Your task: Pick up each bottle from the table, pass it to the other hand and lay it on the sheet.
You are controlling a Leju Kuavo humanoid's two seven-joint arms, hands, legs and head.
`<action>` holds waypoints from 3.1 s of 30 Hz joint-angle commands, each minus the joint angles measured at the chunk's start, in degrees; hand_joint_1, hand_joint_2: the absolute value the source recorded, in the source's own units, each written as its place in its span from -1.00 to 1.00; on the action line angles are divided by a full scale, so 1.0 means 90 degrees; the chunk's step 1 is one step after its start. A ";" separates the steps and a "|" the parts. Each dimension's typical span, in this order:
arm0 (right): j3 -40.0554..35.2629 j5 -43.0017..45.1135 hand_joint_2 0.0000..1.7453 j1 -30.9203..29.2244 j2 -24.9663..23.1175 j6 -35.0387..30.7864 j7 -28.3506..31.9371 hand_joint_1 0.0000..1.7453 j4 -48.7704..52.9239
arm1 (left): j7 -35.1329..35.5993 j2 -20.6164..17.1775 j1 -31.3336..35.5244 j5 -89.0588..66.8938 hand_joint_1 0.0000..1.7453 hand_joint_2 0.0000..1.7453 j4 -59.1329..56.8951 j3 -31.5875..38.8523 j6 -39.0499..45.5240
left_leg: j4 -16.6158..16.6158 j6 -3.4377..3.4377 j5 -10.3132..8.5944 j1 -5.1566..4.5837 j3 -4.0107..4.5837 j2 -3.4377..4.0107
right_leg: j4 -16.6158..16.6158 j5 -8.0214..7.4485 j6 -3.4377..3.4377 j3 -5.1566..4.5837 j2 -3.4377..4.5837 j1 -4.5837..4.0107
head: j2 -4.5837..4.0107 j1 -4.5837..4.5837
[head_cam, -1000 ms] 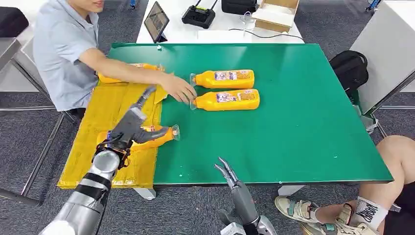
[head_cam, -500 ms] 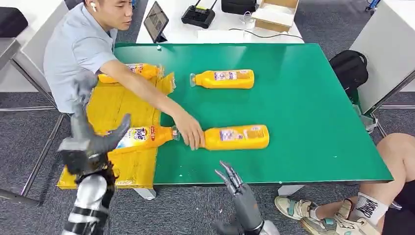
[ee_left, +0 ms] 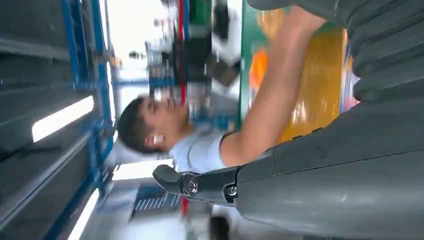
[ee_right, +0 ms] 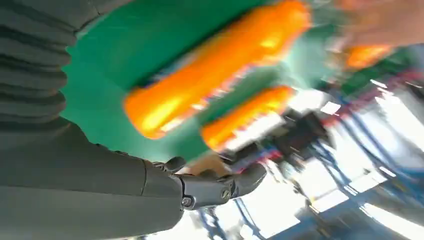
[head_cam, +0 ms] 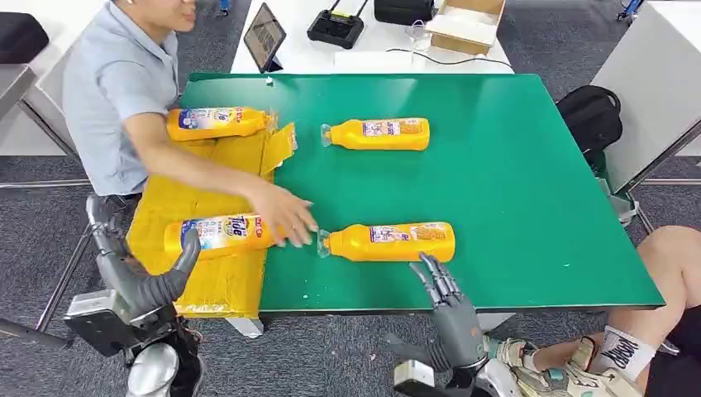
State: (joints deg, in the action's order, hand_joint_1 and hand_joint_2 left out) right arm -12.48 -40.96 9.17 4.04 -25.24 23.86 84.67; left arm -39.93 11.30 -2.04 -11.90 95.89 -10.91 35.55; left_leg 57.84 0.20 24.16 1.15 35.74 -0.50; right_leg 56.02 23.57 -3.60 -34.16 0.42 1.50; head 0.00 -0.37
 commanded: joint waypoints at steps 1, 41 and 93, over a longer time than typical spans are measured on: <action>0.1395 -0.0689 1.00 -0.1496 0.0482 0.0609 -0.0281 -1.00 -0.1852 | -0.0007 -0.0078 -0.0078 -0.0982 -1.00 1.00 -0.0028 -0.0246 0.0495 | -0.0007 -0.0014 0.0000 -0.0010 -0.0020 0.0007 | -0.0011 -0.0002 0.0006 0.0021 0.0001 0.0009 | 0.0000 0.0000; 0.0868 -0.1440 1.00 -0.4038 0.0139 0.0465 -0.1008 -1.00 -0.5437 | 0.0223 -0.0092 0.0627 -0.0981 -1.00 1.00 -0.0877 -0.0486 0.0062 | -0.0005 -0.0022 -0.0007 -0.0021 -0.0021 0.0024 | -0.0007 -0.0009 0.0004 0.0018 0.0016 0.0015 | 0.0000 0.0002; -0.0748 -0.3148 1.00 -0.6028 -0.0760 0.2372 -0.3113 1.00 -0.7723 | 0.0518 -0.0189 0.1446 -0.0114 -1.00 1.00 -0.1523 -0.0592 -0.0737 | -0.0005 -0.0026 -0.0015 -0.0018 -0.0045 -0.0009 | -0.0006 -0.0001 0.0010 0.0054 -0.0016 0.0011 | 0.0000 0.0000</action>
State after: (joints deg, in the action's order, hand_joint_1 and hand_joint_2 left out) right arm -16.20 -69.20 -43.75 -3.74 -5.16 -3.61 20.63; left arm -35.56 11.00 10.03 -13.09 84.96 -16.61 29.16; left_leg 57.87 0.01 23.95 0.93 35.62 -0.55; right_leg 56.08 23.49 -3.72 -34.01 0.38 1.71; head 0.00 -0.37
